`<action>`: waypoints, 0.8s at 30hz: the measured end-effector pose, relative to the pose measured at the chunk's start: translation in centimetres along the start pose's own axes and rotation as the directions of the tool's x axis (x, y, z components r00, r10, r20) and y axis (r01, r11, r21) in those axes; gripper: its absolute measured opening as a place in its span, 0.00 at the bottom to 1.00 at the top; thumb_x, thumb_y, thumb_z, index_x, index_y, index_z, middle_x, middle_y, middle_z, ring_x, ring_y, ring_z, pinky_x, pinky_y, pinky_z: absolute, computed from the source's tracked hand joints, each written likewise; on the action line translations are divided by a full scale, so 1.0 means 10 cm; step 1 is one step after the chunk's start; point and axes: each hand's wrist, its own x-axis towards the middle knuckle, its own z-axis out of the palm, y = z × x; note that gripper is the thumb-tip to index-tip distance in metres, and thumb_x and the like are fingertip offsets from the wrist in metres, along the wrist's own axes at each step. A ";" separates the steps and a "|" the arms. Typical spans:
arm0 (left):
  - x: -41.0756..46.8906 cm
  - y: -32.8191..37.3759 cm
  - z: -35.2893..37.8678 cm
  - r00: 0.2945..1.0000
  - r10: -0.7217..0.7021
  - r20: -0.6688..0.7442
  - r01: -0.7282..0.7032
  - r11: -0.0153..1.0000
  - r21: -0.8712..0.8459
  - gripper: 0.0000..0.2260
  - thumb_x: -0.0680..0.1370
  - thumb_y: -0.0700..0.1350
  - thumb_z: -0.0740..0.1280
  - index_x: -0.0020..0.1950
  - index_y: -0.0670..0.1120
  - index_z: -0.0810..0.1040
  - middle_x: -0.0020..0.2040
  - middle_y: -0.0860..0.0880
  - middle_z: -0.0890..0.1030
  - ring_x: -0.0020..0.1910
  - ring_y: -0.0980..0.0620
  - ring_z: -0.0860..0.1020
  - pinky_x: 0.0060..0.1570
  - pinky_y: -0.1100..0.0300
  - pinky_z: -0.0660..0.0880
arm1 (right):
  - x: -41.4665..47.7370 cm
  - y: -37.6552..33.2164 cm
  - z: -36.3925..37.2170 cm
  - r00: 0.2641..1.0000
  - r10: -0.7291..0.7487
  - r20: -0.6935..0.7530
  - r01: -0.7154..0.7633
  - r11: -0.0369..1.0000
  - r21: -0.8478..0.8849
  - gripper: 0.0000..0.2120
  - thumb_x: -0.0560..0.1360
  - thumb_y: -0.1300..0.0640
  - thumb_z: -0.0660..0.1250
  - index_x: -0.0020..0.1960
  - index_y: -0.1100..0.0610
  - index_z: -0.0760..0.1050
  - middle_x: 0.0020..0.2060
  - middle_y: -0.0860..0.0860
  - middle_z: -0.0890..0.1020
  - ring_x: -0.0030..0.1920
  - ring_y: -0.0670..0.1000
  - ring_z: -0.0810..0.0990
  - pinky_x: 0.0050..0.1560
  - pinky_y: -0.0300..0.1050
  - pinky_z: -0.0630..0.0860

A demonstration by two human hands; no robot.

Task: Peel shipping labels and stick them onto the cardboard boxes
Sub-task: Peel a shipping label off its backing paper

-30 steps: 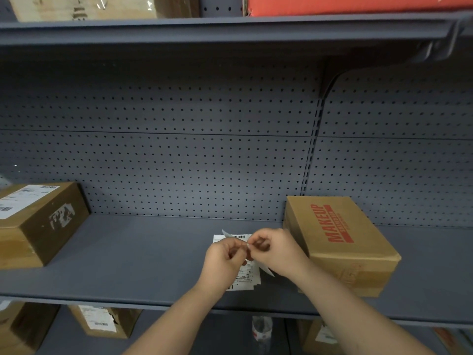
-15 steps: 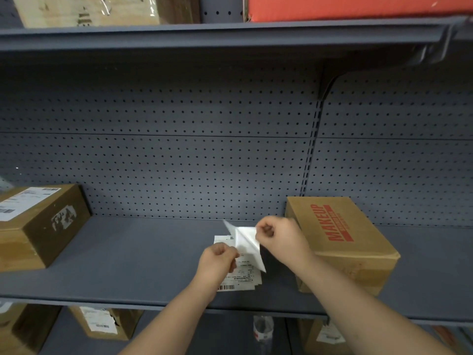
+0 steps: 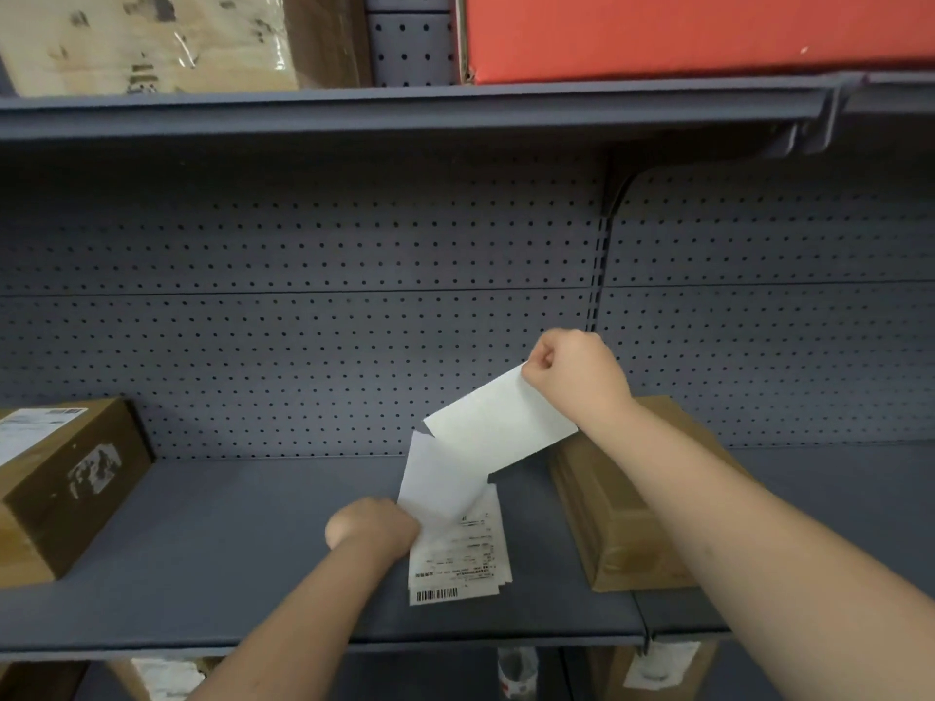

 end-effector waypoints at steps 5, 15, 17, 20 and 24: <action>0.13 -0.03 -0.09 0.971 -0.019 0.237 -0.011 0.992 0.125 0.20 0.70 0.47 0.55 0.58 0.49 0.78 0.57 0.49 0.81 0.56 0.47 0.80 0.59 0.51 0.74 | 0.15 -0.03 -0.13 0.996 0.005 -0.091 -0.003 1.000 0.022 0.06 0.70 0.60 0.63 0.39 0.58 0.78 0.34 0.51 0.81 0.36 0.54 0.79 0.37 0.47 0.79; 0.13 0.27 -0.44 0.983 0.122 -0.138 -0.150 0.965 -0.216 0.17 0.78 0.51 0.56 0.52 0.42 0.80 0.40 0.46 0.80 0.41 0.46 0.78 0.42 0.55 0.75 | -0.04 0.02 0.13 0.997 -0.036 -0.069 0.037 0.999 0.012 0.06 0.71 0.60 0.62 0.39 0.55 0.78 0.32 0.51 0.81 0.34 0.54 0.78 0.36 0.48 0.79; 0.04 0.42 -0.58 0.977 0.170 -0.131 -0.211 0.653 -0.727 0.25 0.80 0.58 0.53 0.47 0.41 0.81 0.34 0.44 0.82 0.34 0.45 0.80 0.40 0.54 0.77 | -0.09 0.05 0.18 0.994 -0.073 -0.084 0.076 0.997 0.023 0.07 0.70 0.60 0.62 0.38 0.55 0.78 0.32 0.51 0.81 0.34 0.54 0.78 0.36 0.50 0.80; -0.11 0.65 -0.76 0.948 0.297 0.112 0.041 0.233 -0.972 0.33 0.76 0.68 0.50 0.49 0.42 0.81 0.39 0.41 0.86 0.37 0.44 0.84 0.35 0.57 0.76 | -0.18 0.10 0.20 0.974 -0.208 -0.093 0.214 0.975 0.059 0.06 0.71 0.60 0.64 0.38 0.54 0.78 0.33 0.50 0.81 0.35 0.52 0.79 0.37 0.52 0.79; -0.22 0.91 -0.86 0.896 0.423 0.133 0.161 -0.030 -0.986 0.25 0.76 0.64 0.58 0.56 0.43 0.77 0.44 0.41 0.85 0.37 0.46 0.84 0.32 0.58 0.78 | -0.28 0.24 0.05 0.909 -0.410 -0.075 0.416 0.903 0.106 0.05 0.73 0.57 0.66 0.44 0.54 0.81 0.40 0.49 0.83 0.40 0.51 0.80 0.39 0.52 0.79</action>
